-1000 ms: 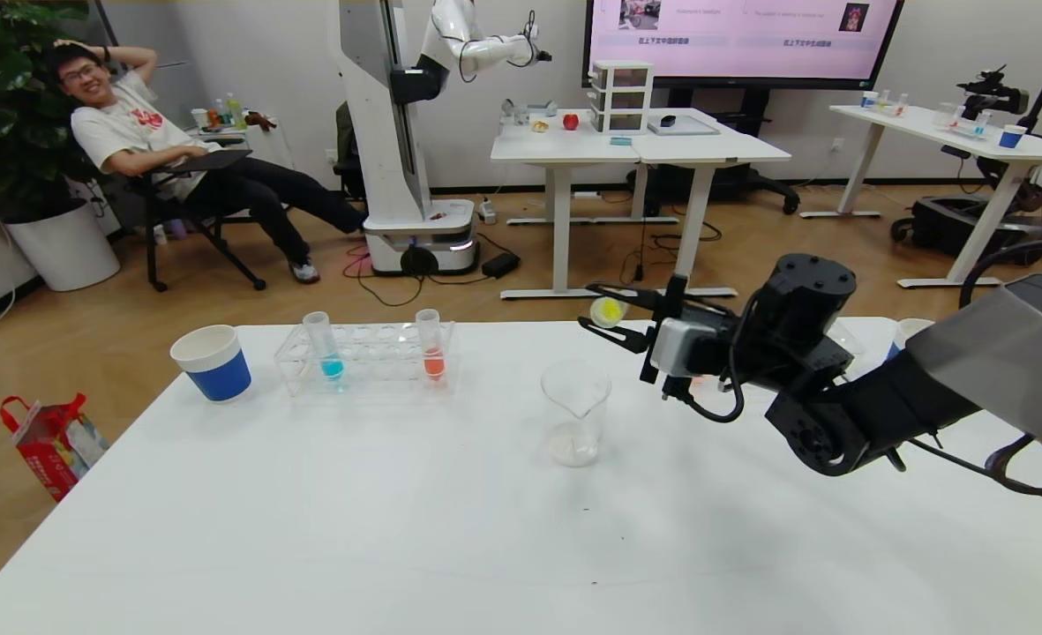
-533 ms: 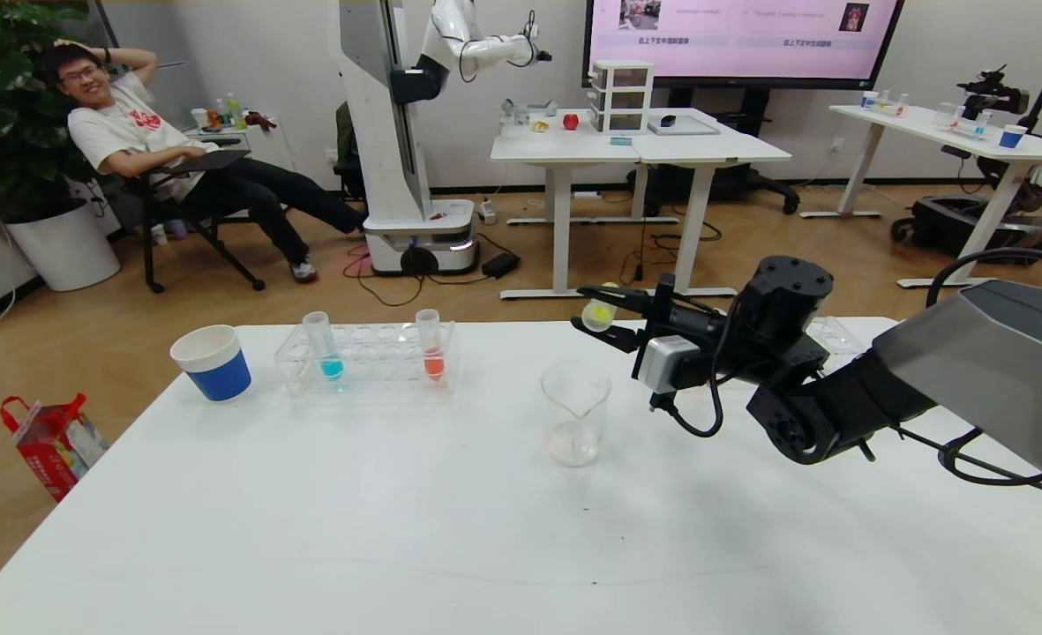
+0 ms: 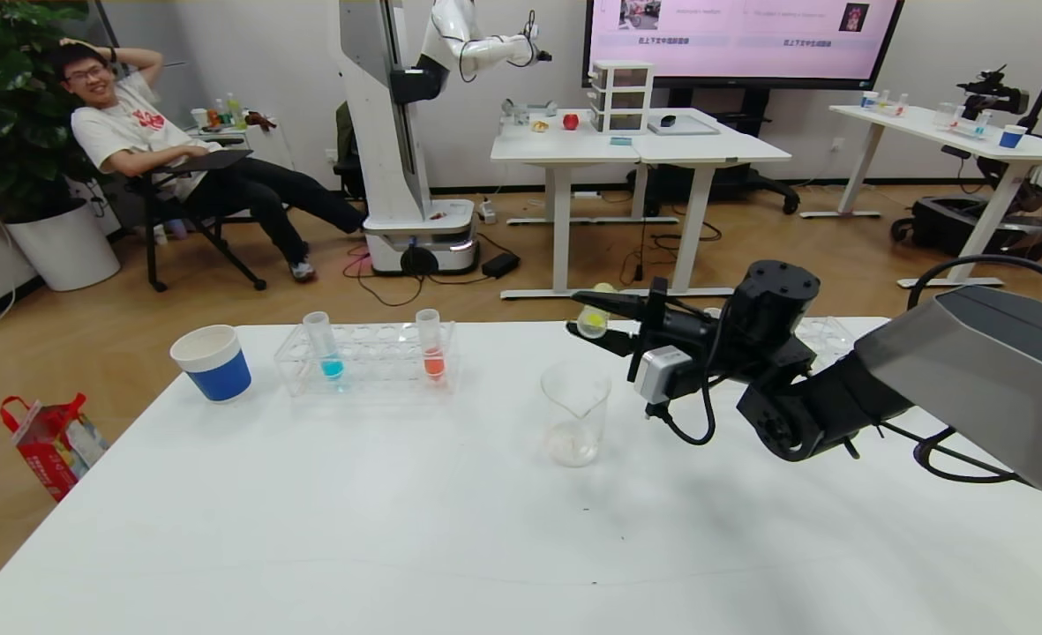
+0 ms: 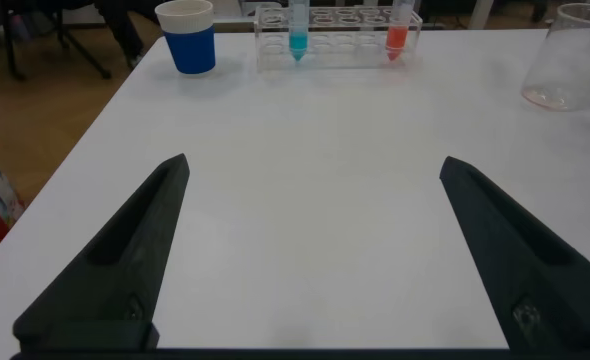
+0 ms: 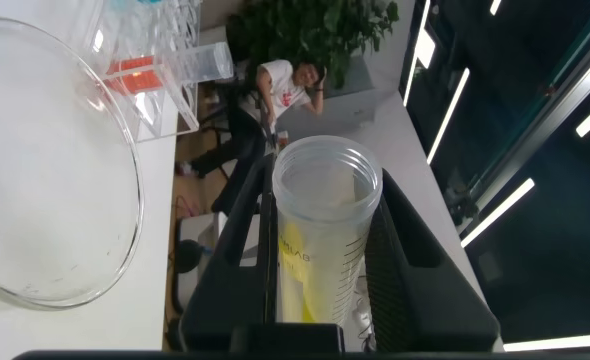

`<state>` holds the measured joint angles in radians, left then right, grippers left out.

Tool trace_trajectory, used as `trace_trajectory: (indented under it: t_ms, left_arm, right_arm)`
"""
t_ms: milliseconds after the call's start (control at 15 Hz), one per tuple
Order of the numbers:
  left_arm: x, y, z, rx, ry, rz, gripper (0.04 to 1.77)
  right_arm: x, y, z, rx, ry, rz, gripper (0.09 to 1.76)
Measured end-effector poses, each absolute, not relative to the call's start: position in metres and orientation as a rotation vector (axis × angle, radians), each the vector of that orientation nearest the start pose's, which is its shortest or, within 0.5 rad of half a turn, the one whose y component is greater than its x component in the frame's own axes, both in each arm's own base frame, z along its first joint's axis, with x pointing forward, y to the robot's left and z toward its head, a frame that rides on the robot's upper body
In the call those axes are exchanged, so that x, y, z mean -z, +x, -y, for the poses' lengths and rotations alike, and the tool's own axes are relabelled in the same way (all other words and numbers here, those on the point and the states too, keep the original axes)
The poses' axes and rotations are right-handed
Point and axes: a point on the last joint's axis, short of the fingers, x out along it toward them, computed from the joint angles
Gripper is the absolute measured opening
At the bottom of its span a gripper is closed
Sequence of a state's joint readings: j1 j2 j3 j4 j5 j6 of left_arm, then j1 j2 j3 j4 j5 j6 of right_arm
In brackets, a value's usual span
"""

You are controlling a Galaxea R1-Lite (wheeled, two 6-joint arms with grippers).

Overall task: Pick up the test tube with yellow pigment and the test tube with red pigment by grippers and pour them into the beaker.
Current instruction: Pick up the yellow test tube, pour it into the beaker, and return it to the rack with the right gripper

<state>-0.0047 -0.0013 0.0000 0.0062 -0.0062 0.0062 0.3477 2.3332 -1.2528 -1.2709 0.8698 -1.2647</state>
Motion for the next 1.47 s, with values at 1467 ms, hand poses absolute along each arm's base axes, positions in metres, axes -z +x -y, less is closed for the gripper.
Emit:
trace_trajectory:
  t_ms: [1467]
  left_arm:
    - [-0.075, -0.023, 0.000, 0.011, 0.006, -0.005, 1.75]
  right_arm:
    - [-0.107, 0.415, -0.174, -0.798, -1.459, 1.142, 0.51]
